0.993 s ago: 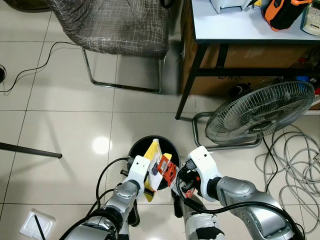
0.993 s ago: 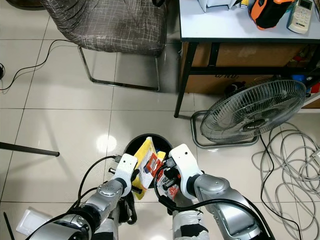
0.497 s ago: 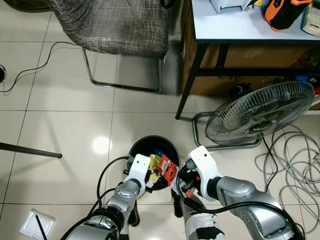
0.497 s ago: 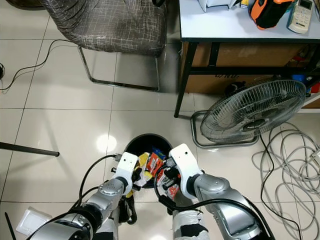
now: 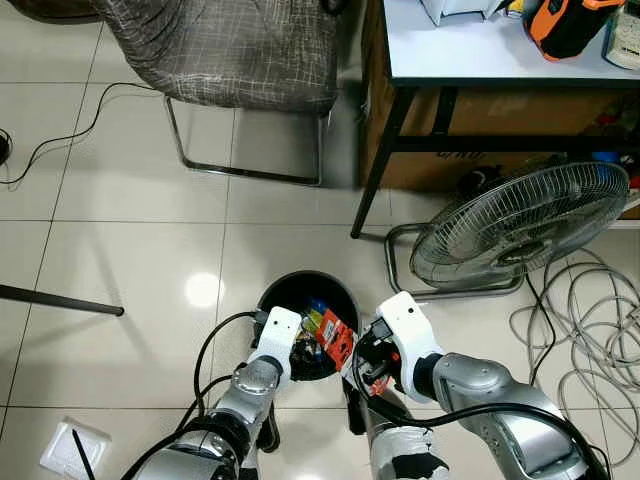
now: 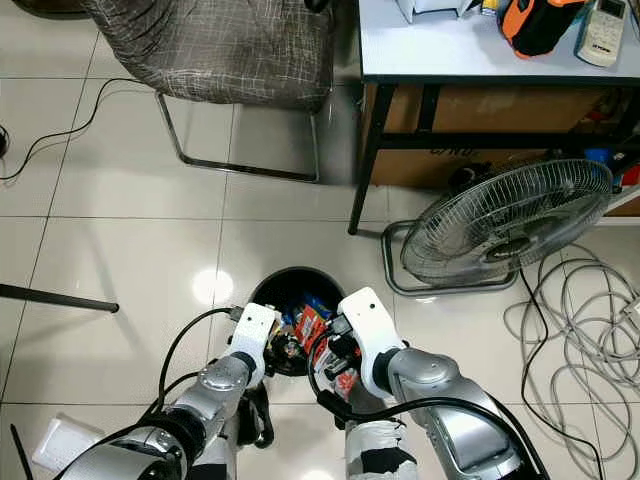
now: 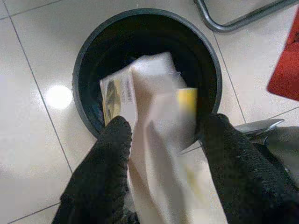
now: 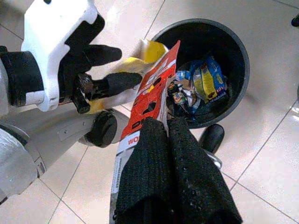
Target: Picking trash to rubbish bin
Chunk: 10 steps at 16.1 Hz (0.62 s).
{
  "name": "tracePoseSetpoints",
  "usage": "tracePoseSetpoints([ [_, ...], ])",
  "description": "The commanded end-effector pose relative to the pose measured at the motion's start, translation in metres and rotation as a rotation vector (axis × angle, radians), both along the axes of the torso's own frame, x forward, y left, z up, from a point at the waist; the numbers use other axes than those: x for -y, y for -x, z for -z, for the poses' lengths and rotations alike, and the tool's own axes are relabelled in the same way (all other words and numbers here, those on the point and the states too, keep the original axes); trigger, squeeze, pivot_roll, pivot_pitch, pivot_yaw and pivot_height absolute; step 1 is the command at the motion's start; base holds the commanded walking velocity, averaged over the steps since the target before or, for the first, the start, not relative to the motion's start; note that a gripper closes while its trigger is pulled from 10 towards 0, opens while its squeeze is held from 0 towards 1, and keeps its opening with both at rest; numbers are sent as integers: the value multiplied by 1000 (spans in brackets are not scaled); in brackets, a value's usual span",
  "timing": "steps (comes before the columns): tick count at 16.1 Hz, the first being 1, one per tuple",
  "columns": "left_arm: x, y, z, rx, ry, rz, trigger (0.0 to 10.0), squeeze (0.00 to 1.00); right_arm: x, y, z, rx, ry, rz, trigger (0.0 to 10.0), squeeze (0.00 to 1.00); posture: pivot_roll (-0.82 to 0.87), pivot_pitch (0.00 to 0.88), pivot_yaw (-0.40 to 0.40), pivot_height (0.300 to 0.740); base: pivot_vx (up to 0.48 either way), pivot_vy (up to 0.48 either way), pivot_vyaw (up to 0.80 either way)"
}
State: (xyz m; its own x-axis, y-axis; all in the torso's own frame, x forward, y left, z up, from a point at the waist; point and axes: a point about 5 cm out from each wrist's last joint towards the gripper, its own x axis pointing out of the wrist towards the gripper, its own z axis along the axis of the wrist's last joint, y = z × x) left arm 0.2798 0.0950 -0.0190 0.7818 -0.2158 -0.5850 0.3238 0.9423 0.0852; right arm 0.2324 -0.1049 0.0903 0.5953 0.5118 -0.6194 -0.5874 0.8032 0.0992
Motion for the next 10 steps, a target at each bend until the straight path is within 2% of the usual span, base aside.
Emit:
tracePoseSetpoints([
  [1, 2, 13, 12, -55, 6, -16, 10000, 1000, -2, 6, 5, -20, 2, -6, 10000, 0, -275, 427, -8, 740, 0, 0, 0],
  [5, 11, 14, 11, -59, 30, -4, 10000, 1000, -3, 7, 5, -20, 3, -7, 10000, 0, -276, 426, -8, 740, 0, 0, 0],
  [10, 9, 13, 9, -52, 47, -1, 10000, 1000, -3, 4, 5, -14, 5, -9, 10000, 0, -268, 412, -9, 740, 0, 0, 0],
])
